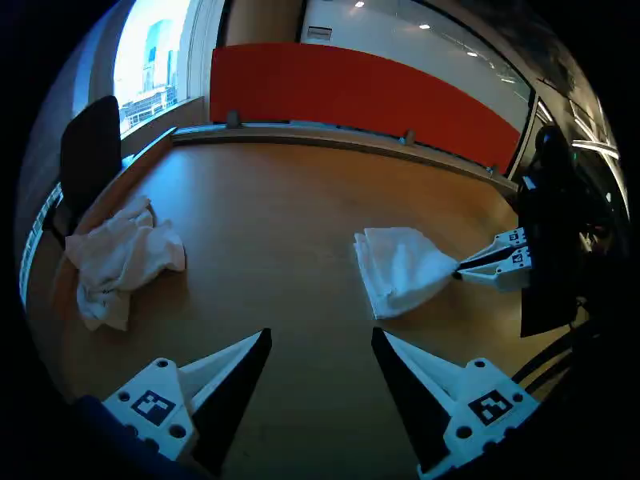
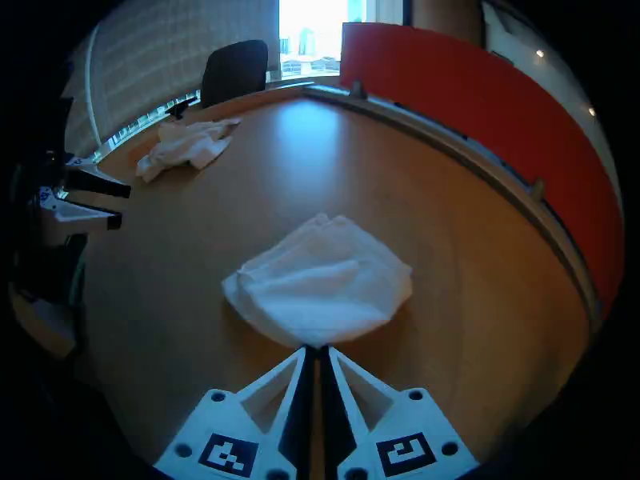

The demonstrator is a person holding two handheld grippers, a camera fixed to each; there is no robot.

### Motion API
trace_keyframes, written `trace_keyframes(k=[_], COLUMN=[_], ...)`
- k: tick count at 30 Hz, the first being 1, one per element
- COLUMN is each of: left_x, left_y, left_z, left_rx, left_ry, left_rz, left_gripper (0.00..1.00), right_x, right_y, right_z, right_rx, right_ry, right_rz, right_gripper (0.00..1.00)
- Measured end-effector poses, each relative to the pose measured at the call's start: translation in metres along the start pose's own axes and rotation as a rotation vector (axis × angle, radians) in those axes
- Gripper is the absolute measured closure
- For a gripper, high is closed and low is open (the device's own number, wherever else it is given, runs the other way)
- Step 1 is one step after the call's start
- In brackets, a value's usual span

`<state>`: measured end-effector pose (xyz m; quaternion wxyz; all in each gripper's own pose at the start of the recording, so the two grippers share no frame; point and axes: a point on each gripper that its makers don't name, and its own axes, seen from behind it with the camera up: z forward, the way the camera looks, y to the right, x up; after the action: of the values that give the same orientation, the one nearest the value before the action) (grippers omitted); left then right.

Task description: Fold towel

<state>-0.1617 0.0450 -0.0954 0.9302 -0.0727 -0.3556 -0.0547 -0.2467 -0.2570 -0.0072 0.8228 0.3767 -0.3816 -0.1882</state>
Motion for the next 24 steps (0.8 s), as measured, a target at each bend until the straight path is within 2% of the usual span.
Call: trace_keyframes(k=[14, 18, 24], left_x=[0.022, 0.027, 0.032], left_y=[-0.002, -0.001, 0.002], left_z=[-0.011, -0.013, -0.015], left_rx=[0.003, -0.001, -0.007], left_ry=[0.044, 0.054, 0.066], left_rz=[0.015, 0.017, 0.015], left_gripper=[0.07, 0.07, 0.07], right_x=[0.101, 0.119, 0.128], right_y=[0.006, 0.007, 0.009], right_z=[-0.043, -0.056, -0.069], right_rx=[-0.020, -0.025, -0.032], right_ry=[0.129, 0.159, 0.179], right_rz=[-0.103, -0.108, -0.098], right_gripper=[0.95, 0.95, 0.95])
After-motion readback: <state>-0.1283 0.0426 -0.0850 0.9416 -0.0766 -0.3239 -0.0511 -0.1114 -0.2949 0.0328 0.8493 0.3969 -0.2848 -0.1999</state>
